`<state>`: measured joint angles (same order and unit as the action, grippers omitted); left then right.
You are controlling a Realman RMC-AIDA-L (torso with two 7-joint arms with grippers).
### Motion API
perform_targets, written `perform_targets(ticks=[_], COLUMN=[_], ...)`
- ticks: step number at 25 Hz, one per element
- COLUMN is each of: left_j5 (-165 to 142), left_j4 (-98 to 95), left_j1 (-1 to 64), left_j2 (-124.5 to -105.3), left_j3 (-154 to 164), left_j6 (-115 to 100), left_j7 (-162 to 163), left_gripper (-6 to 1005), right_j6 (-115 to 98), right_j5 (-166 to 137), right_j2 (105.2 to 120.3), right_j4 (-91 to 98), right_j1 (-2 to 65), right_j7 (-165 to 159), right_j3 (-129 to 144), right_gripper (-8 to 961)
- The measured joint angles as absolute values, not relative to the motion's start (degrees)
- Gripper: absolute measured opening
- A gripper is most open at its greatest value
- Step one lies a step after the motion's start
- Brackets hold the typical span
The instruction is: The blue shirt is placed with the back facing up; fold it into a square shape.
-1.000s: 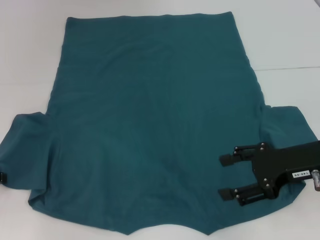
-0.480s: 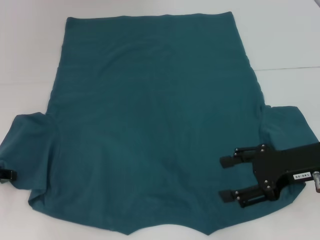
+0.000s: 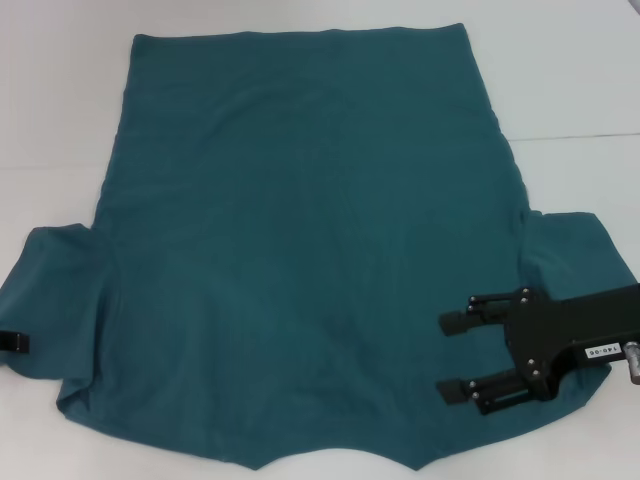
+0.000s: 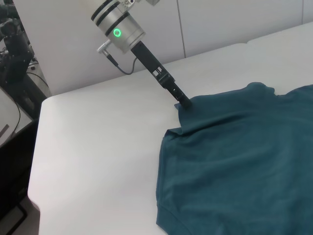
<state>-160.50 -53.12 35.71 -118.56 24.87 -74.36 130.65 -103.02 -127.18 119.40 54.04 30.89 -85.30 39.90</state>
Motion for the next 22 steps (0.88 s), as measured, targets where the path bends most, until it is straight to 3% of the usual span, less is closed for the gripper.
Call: perform_targets(ticks=[22], left_j5=[-161.9], left_j4=[-59.2], left_j1=[33.8], left_j2=[-118.95], left_j3=[24.6], left_j6=[-75.9], left_j7=[130.9], left_gripper=[442], right_j6=[-102.6], right_j5=[-127.2], right_j2=[119.48], right_j4=[53.7], right_j1=[31.1], right_j7=[-84.9], right_j3=[40.0], right_gripper=[884])
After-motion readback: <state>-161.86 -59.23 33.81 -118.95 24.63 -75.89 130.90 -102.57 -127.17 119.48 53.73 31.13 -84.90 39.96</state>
